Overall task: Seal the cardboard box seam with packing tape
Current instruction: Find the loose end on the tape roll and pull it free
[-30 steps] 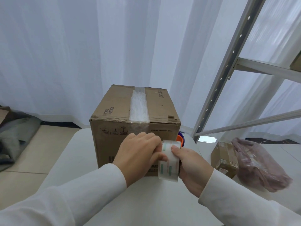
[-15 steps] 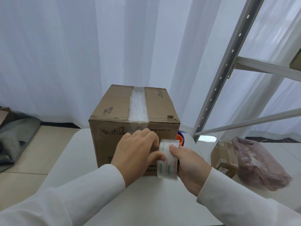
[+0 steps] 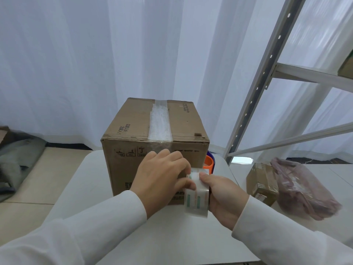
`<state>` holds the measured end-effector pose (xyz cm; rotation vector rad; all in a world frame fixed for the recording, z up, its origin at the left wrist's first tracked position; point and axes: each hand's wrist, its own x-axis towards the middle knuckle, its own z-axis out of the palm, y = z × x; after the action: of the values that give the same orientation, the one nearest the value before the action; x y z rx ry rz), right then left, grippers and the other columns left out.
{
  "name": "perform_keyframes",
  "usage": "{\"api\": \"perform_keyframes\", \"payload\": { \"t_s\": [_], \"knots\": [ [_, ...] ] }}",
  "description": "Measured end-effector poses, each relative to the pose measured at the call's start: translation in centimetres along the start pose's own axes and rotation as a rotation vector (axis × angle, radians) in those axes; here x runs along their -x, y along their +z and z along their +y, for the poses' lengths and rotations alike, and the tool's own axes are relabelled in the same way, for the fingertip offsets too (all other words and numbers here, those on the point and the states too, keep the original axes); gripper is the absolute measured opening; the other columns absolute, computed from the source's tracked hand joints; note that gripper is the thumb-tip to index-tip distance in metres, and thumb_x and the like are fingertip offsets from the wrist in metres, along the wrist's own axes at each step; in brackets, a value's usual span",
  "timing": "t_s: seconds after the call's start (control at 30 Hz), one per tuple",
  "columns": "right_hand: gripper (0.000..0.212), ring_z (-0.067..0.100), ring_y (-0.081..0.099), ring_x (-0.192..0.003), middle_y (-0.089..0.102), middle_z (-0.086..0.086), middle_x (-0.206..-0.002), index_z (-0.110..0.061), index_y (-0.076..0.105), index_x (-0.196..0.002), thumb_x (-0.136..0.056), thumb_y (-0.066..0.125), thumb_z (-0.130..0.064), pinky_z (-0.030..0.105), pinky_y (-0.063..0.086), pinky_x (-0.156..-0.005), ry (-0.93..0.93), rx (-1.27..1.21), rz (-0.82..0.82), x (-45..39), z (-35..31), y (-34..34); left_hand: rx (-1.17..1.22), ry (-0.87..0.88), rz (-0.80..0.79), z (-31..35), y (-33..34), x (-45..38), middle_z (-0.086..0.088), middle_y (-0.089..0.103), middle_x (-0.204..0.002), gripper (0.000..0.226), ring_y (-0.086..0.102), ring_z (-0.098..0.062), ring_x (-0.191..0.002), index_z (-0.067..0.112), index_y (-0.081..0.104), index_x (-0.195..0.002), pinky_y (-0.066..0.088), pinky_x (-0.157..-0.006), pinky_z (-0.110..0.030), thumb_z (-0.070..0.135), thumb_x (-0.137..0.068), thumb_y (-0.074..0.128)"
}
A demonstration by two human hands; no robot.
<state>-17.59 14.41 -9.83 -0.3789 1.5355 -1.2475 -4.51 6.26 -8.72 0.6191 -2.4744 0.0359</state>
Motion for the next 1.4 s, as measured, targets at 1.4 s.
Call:
{"api": "perform_keyframes", "payload": {
  "t_s": [1.4],
  "knots": [
    [0.022, 0.017, 0.057, -0.084, 0.062, 0.003, -0.093, -0.015, 0.059, -0.094, -0.092, 0.047, -0.033, 0.03, 0.048, -0.086, -0.113, 0.972, 0.185, -5.5, 0.6, -5.8, -0.055, 0.216, -0.082, -3.6, 0.7, 0.6, 0.016, 0.058, -0.059, 0.032, 0.055, -0.008, -0.062, 0.031, 0.054, -0.06, 0.035, -0.065, -0.02, 0.054, -0.079, 0.042]
  ]
}}
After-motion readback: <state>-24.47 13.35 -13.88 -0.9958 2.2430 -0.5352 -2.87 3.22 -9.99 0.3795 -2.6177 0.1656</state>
